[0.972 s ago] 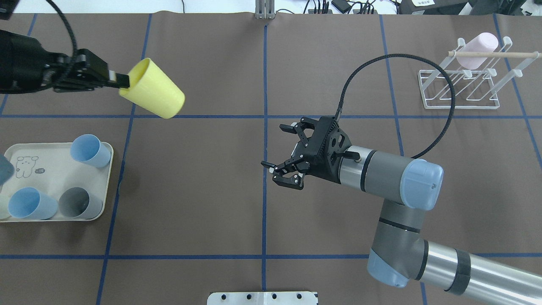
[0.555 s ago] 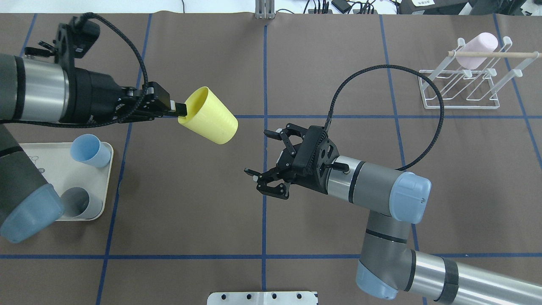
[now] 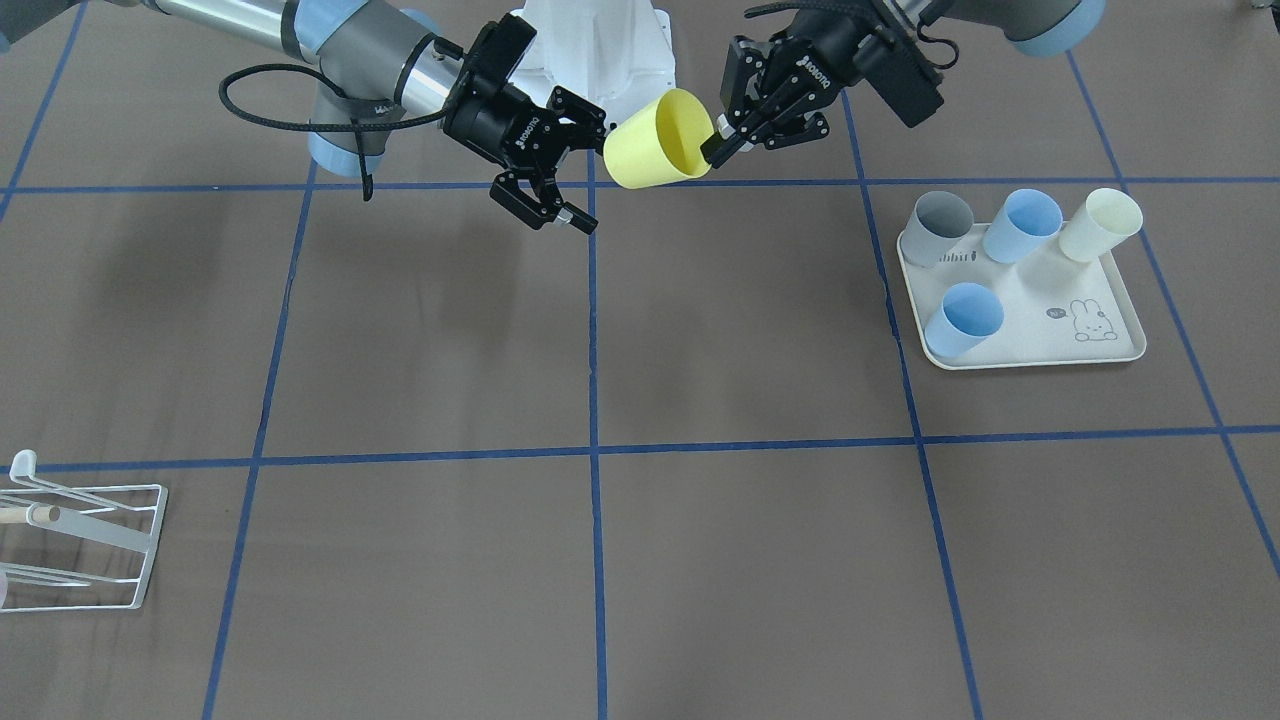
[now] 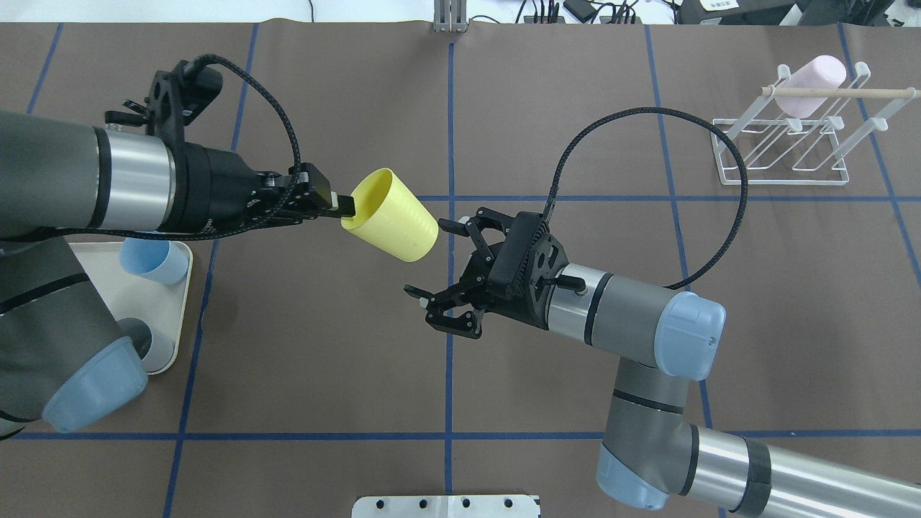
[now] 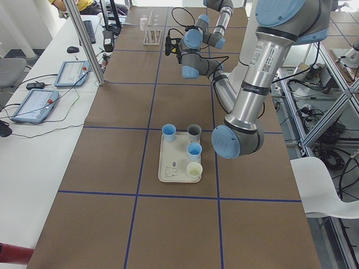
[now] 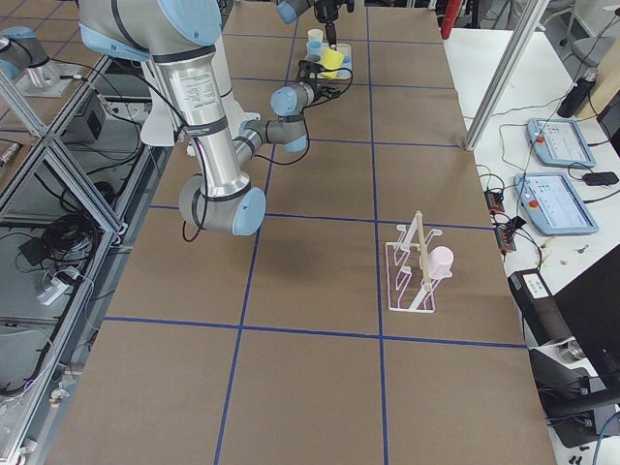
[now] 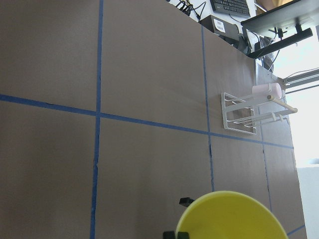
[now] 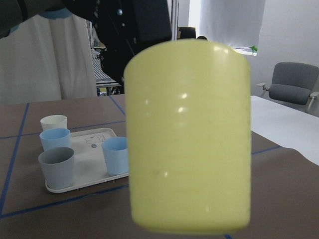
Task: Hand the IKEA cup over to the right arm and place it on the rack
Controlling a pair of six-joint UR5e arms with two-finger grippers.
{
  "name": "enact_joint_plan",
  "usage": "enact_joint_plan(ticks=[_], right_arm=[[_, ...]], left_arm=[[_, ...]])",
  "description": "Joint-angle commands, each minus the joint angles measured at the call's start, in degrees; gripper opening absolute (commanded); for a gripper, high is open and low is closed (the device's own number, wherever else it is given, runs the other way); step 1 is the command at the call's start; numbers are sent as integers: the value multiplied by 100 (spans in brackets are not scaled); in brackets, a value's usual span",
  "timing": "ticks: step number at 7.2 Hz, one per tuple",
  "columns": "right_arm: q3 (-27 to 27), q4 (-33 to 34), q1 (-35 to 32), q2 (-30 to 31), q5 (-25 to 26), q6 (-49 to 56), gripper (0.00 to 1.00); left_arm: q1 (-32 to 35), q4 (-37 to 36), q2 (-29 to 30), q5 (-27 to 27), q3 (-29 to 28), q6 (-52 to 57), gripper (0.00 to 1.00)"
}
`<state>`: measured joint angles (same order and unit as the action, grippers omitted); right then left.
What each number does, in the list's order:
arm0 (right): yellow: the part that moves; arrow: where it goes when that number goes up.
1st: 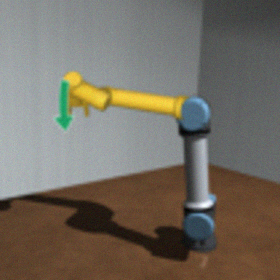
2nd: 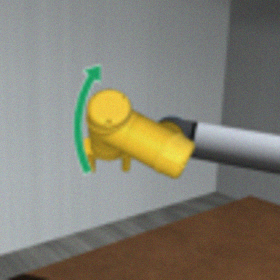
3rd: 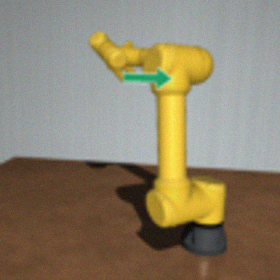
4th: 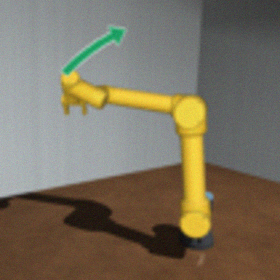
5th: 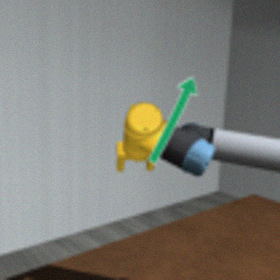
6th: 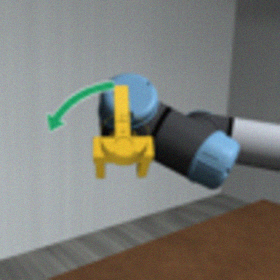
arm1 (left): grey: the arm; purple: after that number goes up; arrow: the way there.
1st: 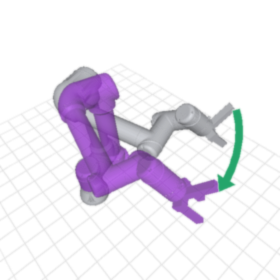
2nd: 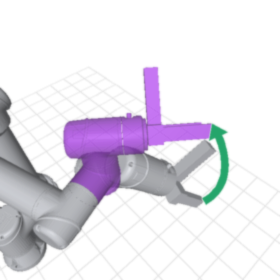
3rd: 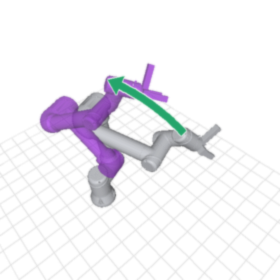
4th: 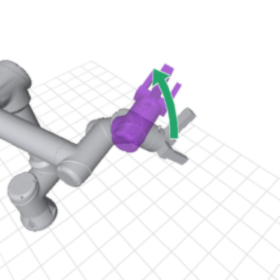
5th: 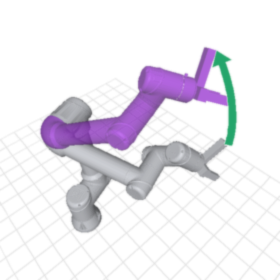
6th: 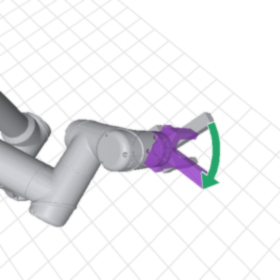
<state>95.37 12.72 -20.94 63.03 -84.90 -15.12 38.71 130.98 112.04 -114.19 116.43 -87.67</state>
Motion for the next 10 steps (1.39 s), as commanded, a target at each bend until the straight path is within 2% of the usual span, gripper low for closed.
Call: enact_joint_plan(ticks=[1, 4, 10], right_arm=[[8, -7, -7, -19, 26, 1, 99], [8, -7, -7, -19, 132, 1, 99], [-1, 2, 46, -2, 132, 27, 99]], left_arm=[[-275, 7, 29, 107, -51, 4, 0], [-329, 24, 37, 99, -235, 30, 0], [-198, 42, 73, 37, -165, 57, 0]])
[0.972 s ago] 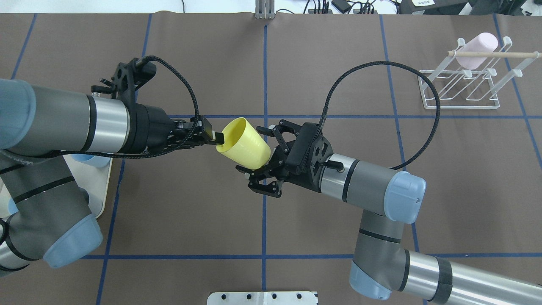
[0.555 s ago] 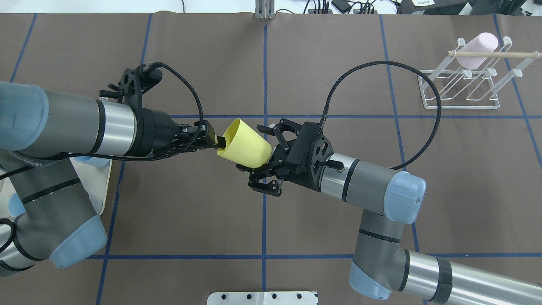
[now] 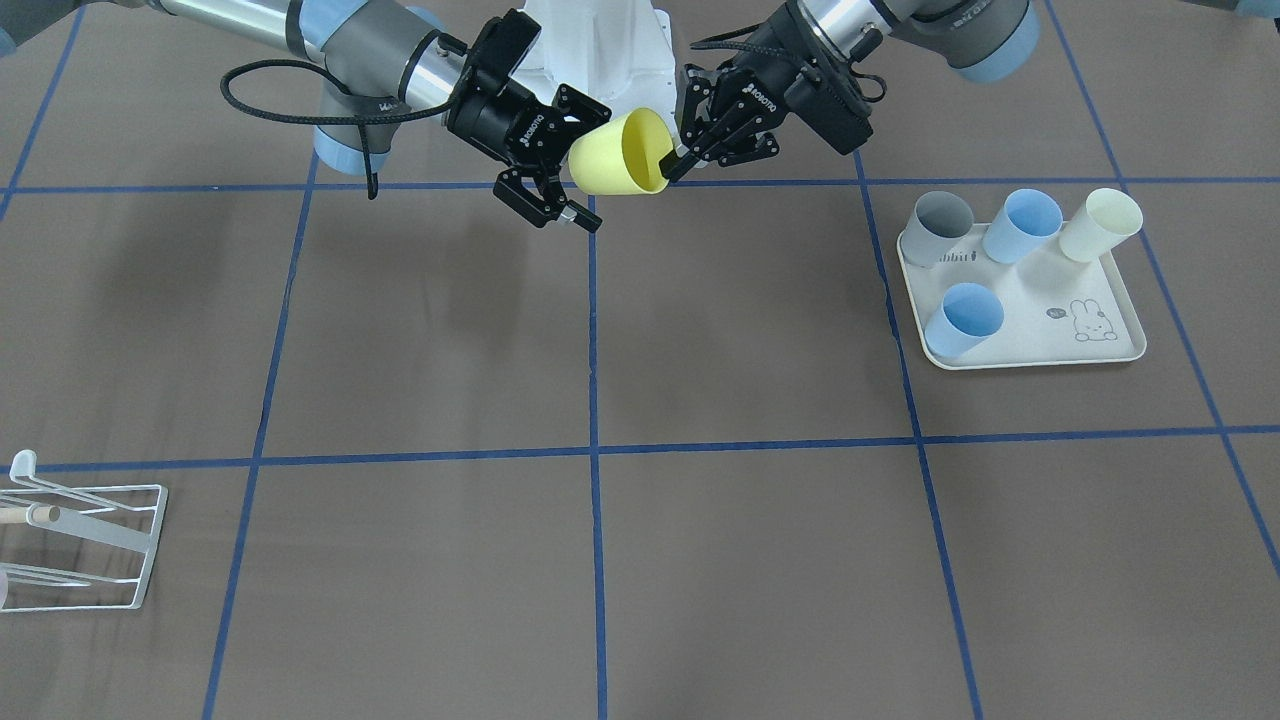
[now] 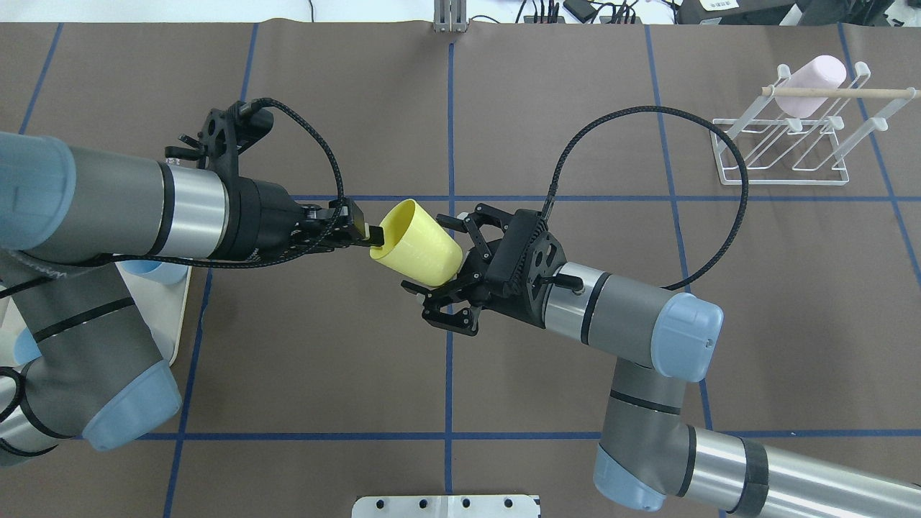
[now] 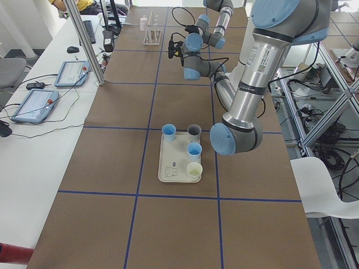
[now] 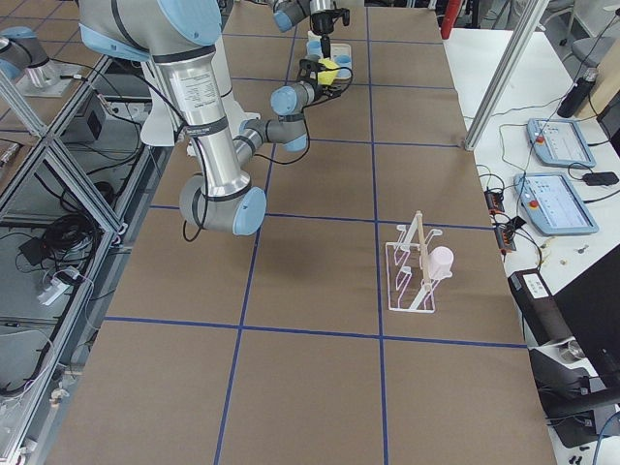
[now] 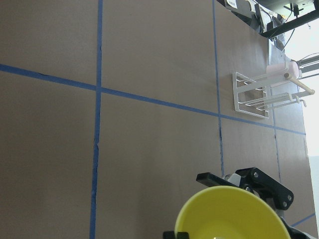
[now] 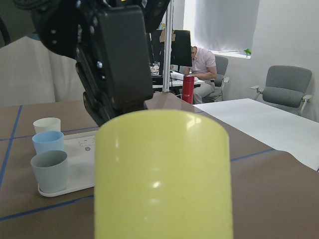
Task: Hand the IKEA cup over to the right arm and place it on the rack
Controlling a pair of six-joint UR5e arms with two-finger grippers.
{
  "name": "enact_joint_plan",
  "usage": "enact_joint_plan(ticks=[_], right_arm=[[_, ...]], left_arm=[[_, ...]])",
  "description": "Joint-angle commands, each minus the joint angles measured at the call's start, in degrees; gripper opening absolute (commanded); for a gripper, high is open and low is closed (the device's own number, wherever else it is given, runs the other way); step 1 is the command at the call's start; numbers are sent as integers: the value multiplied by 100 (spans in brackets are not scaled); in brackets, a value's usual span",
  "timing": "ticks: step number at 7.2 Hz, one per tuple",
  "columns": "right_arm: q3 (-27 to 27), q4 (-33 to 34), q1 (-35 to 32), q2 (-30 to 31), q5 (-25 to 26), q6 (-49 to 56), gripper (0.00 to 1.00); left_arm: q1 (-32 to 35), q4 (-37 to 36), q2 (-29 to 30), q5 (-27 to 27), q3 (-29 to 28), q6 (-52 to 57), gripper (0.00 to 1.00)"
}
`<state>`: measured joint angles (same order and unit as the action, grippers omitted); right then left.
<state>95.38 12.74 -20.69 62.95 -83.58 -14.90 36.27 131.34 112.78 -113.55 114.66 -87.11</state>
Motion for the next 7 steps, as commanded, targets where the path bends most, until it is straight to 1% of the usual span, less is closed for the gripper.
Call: enact_joint_plan(ticks=[1, 7], right_arm=[[-1, 0, 38, 7, 0, 4, 99], [7, 0, 83, 7, 0, 4, 99]], left_arm=[[65, 6, -2, -27, 12, 1, 0], [83, 6, -90, 0, -67, 1, 0]])
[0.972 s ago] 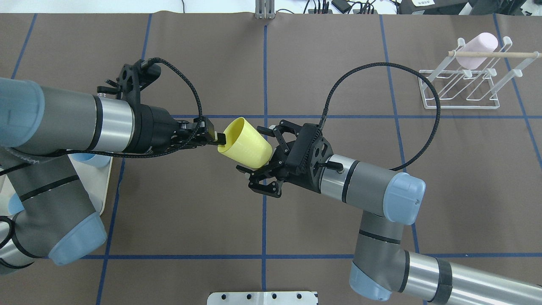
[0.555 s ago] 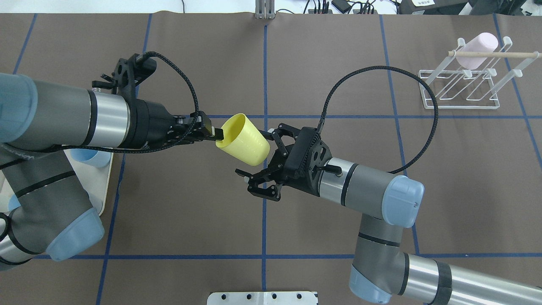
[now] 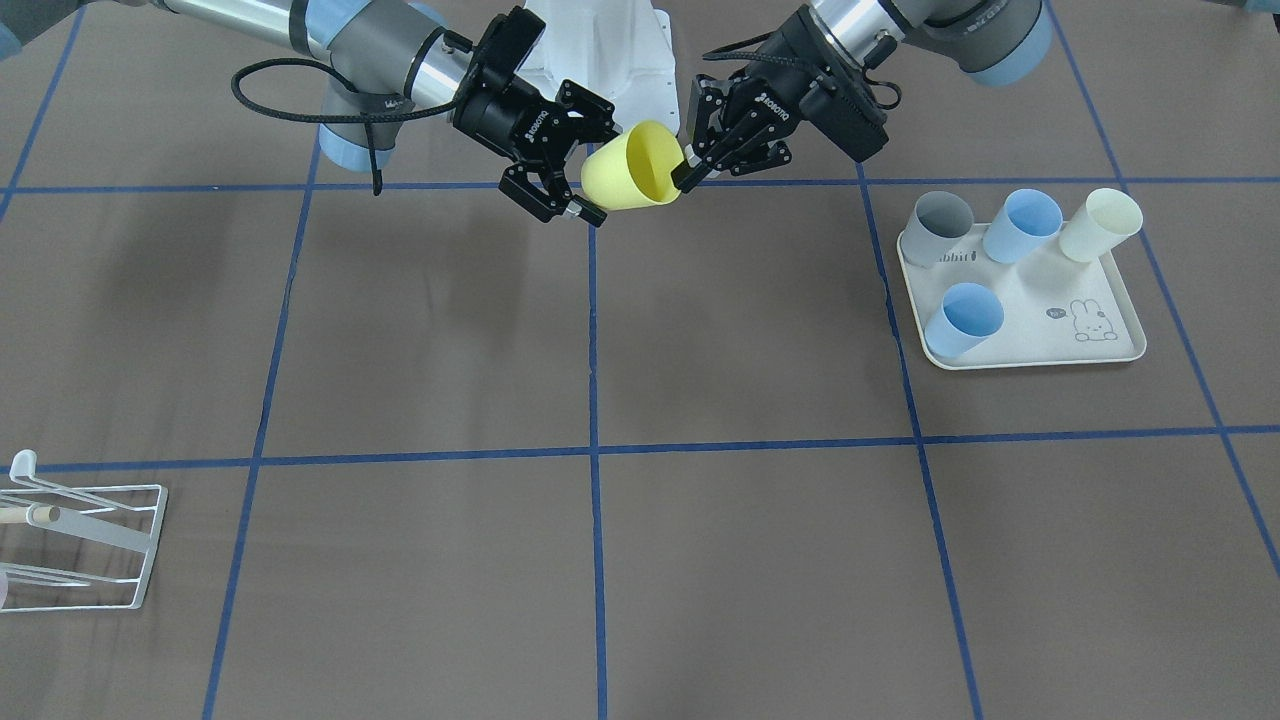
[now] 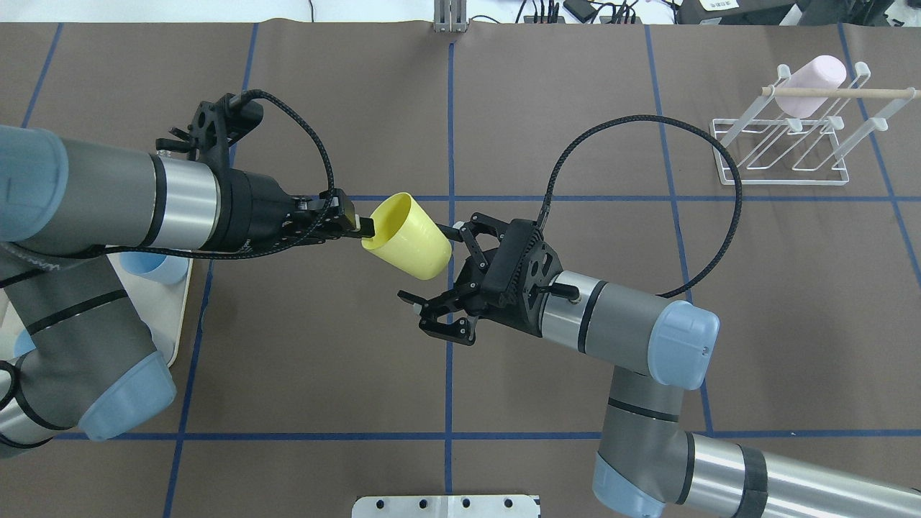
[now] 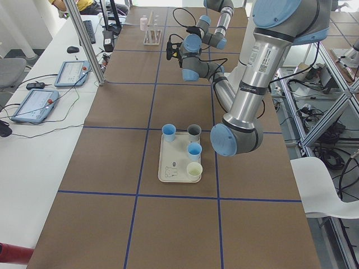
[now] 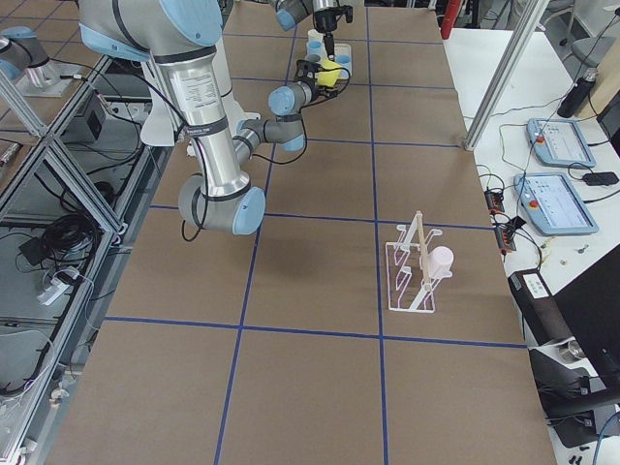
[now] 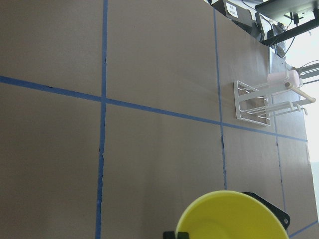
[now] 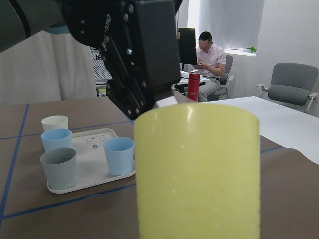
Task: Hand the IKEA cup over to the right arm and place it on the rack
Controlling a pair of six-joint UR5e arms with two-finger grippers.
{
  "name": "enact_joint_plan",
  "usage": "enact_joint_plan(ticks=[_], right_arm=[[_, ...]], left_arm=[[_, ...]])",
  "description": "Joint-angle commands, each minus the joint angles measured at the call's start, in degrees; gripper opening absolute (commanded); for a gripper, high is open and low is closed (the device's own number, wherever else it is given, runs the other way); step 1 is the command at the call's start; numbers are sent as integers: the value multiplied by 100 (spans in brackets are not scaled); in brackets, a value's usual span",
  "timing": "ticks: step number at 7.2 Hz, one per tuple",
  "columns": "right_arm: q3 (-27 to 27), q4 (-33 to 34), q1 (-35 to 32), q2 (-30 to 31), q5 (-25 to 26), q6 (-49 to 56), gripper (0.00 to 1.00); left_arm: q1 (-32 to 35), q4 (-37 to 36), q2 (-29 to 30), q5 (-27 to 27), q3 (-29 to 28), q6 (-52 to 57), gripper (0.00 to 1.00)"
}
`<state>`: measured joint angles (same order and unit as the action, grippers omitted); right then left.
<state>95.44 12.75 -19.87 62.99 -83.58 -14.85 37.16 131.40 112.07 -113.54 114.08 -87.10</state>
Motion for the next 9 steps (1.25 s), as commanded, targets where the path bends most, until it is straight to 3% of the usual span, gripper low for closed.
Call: enact_joint_plan(ticks=[1, 6, 9], right_arm=[[10, 0, 1, -6, 0, 0, 99], [54, 0, -17, -6, 88, 0, 98], [71, -9, -17, -15, 88, -52, 81]], left_arm=[[-16, 0, -18, -10, -8, 0, 0], [-25, 0, -18, -28, 45, -18, 0], [-51, 0, -18, -19, 45, -18, 0]])
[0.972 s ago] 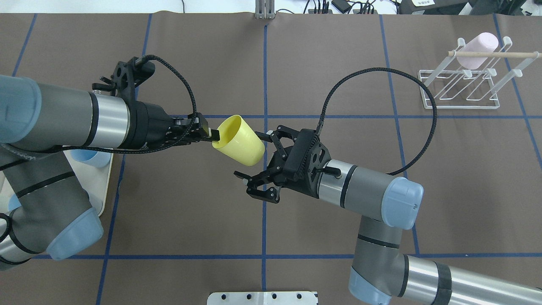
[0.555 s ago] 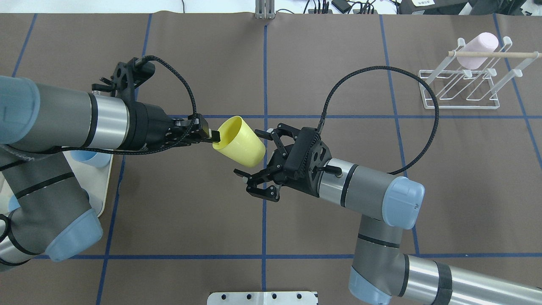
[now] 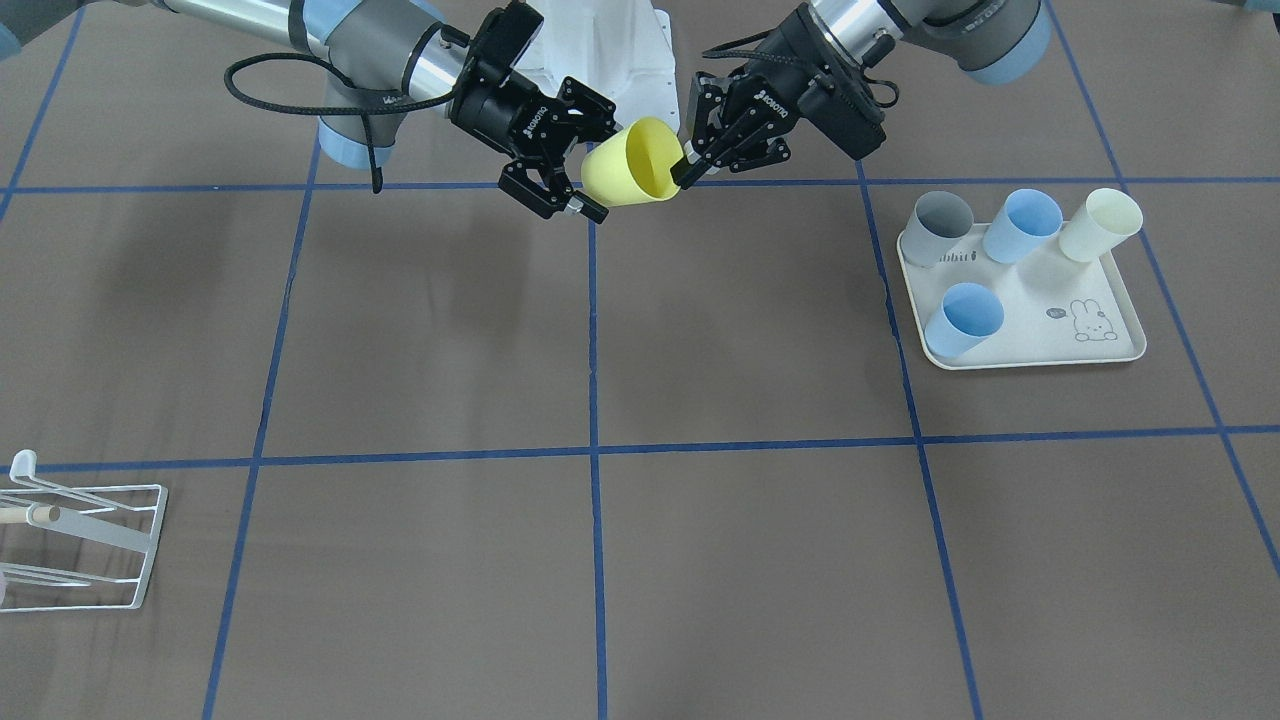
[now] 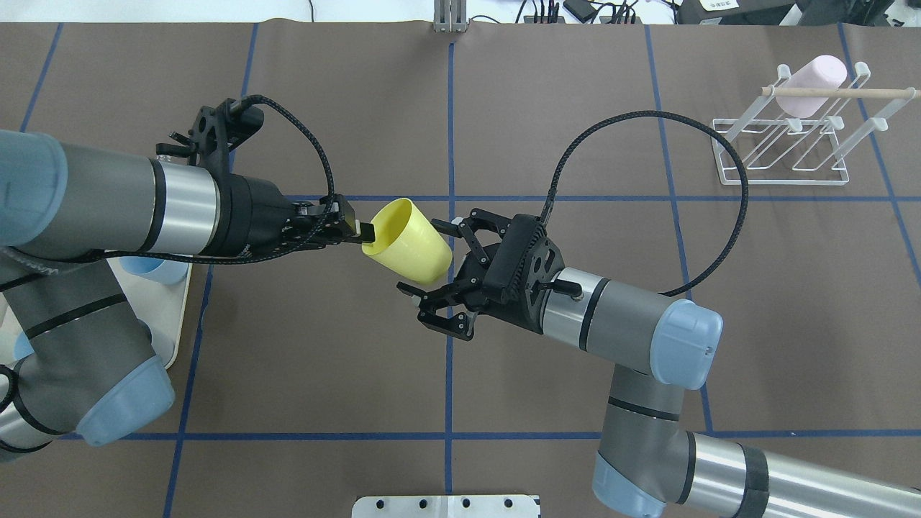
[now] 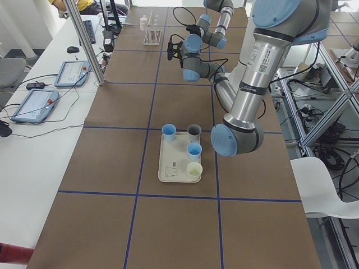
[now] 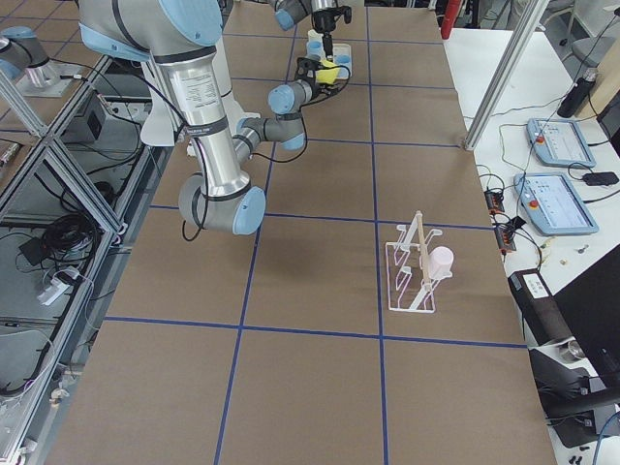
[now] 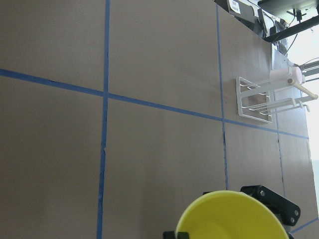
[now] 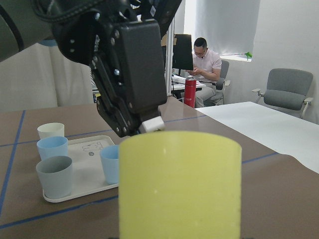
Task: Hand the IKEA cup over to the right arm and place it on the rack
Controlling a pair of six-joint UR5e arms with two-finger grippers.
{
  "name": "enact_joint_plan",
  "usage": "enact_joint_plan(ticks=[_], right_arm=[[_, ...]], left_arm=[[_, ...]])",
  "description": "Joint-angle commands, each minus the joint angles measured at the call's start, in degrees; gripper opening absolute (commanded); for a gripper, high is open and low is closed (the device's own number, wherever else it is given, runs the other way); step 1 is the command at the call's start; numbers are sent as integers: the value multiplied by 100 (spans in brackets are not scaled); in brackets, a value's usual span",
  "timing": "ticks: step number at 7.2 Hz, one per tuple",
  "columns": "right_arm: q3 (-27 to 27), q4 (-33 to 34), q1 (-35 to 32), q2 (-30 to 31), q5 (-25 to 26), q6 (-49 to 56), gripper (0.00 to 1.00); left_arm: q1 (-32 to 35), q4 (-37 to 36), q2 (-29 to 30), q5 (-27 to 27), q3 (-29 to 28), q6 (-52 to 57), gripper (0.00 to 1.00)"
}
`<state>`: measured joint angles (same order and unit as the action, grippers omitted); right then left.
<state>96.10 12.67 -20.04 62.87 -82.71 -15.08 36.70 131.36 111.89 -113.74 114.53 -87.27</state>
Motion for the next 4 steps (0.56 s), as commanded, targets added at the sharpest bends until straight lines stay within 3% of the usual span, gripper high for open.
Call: enact_joint_plan(ticks=[1, 2, 3, 4], right_arm=[[5, -1, 0, -3, 0, -56, 71], [5, -1, -9, -3, 0, -57, 57], [49, -1, -26, -3, 18, -65, 47], [84, -1, -26, 6, 96, -65, 40]], left_arm=[[-5, 4, 0, -16, 0, 0, 0], [4, 4, 0, -25, 8, 17, 35], [12, -5, 17, 18, 34, 17, 99], [65, -5, 17, 1, 87, 26, 100]])
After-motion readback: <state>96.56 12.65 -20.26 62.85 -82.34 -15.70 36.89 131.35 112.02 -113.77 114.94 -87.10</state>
